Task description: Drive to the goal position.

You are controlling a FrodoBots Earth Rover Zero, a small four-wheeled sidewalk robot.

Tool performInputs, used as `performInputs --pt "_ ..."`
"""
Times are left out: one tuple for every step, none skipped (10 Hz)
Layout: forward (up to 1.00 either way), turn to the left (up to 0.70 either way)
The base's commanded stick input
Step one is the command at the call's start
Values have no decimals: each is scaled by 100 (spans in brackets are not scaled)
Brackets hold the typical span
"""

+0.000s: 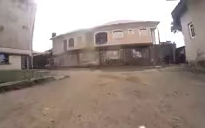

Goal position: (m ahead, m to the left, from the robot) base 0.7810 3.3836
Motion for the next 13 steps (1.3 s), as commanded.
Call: performInputs --pt "30 0" --pt "30 0" --pt "30 0" --pt "30 0" --pt "30 0" --pt "30 0" --pt "30 0" --pt "30 0" --pt "30 0" --pt "30 0" --pt "30 0" --pt "30 0" --pt "30 0"
